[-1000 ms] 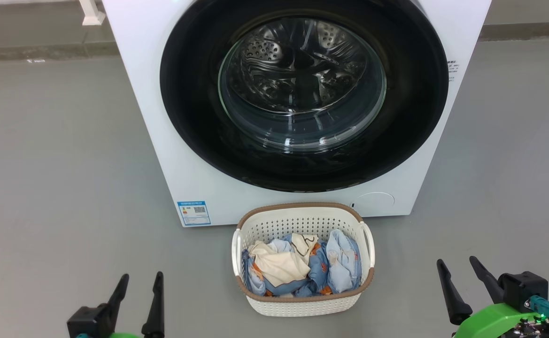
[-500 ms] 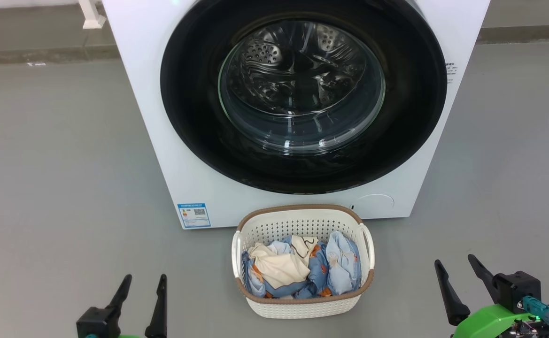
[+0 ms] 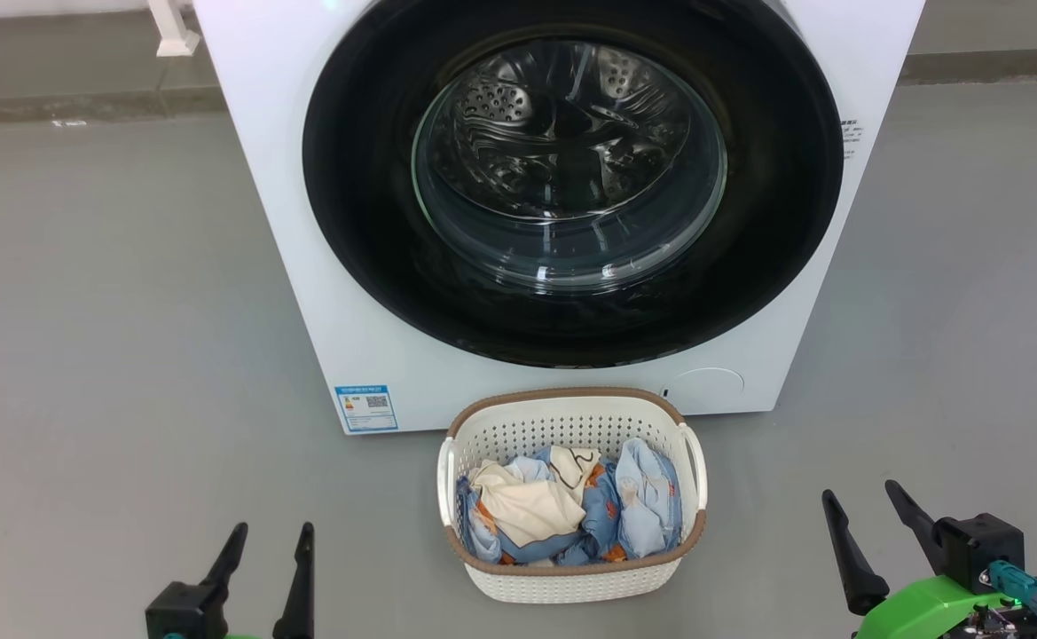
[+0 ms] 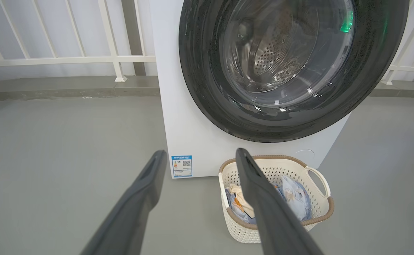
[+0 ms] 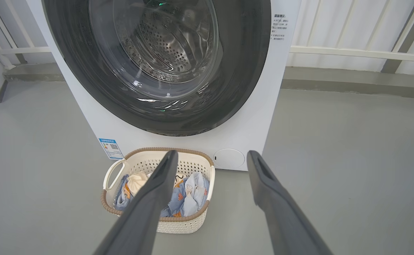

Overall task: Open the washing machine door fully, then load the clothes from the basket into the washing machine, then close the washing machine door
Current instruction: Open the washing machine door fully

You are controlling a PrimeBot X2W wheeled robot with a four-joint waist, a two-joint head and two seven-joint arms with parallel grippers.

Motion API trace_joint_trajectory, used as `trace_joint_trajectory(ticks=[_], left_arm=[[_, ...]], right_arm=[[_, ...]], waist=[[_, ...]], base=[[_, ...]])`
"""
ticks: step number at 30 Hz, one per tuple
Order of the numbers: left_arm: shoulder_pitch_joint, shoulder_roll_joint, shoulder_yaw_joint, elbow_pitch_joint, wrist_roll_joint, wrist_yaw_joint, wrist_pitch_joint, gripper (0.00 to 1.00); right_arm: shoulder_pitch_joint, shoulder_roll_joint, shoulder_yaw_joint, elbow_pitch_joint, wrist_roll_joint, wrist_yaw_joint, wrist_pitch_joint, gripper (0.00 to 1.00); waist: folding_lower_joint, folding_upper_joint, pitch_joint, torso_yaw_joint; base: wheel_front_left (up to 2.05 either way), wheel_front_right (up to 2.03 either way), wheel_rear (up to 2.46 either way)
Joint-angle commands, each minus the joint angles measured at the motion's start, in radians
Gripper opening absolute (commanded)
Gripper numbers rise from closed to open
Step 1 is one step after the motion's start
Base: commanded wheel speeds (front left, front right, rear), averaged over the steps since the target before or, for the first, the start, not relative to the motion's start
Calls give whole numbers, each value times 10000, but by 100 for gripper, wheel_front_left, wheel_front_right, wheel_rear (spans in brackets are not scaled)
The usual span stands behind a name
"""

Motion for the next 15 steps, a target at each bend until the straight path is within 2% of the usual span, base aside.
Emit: trace_joint_trajectory(ticks=[1, 8, 15], left_arm=[[-572, 204, 288, -175, -44, 100, -100, 100], [-614, 254, 206, -145, 5, 177, -125, 100], [-675, 271, 150, -128, -21, 209, -144, 100]], right_arm=[[-140, -69, 226, -248, 51, 16, -107, 100], [-144, -76, 230, -247, 118, 16, -113, 100], [-159, -101, 220, -271, 163, 16, -102, 100]], waist=[[0, -1, 3, -2], [0, -1, 14, -7], [0, -1, 80, -21]], base=[[13, 13, -26], [45, 45, -89], [100, 100, -200]])
